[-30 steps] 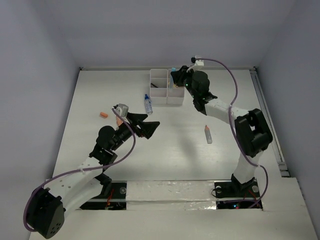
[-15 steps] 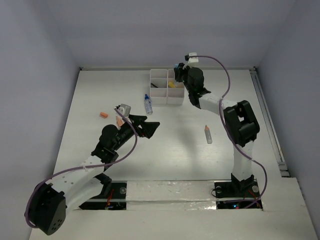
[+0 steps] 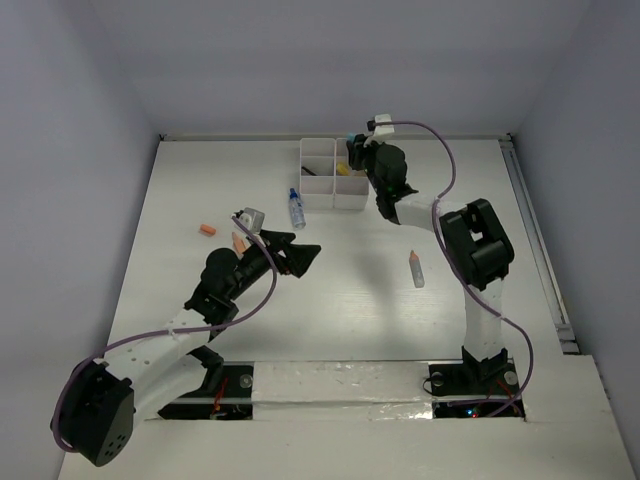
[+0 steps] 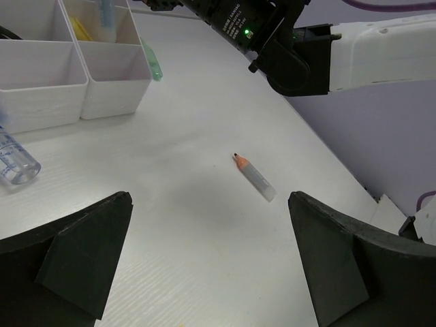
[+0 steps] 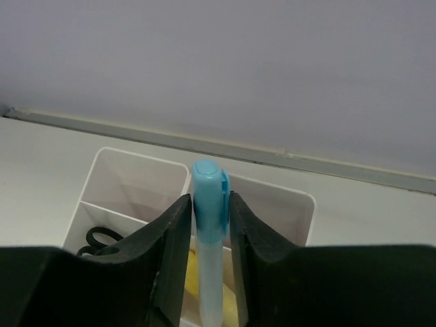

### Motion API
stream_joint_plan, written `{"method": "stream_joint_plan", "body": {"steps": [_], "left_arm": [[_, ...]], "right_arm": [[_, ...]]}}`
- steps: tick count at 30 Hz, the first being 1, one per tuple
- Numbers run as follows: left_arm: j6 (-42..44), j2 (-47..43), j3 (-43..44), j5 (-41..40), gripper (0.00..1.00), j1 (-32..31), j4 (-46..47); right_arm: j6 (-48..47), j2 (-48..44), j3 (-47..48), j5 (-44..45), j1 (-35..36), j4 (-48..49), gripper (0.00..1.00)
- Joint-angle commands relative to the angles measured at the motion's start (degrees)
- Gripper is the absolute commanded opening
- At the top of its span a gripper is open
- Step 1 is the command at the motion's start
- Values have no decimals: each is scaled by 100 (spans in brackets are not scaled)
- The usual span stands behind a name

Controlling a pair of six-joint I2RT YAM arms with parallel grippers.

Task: Sort the stationery into containers
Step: Place the pen in the storage box, then move the pen to the center of the board.

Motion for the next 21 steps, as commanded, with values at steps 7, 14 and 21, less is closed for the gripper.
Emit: {"method": "stream_joint_plan", "body": {"steps": [7,14,21], "left_arm": [[86,-51,-2,75,99,4,375],[121,-218,-11,-21,99,4,261],[77,-464,-11,-118,99,-49,103]], "right_arm": [[-139,-258,-187,-208,-7,526,46],[-34,-837,-635,-120,-7,333,54],[1220,-2489,-1680,653,-7,-2011,52]]}}
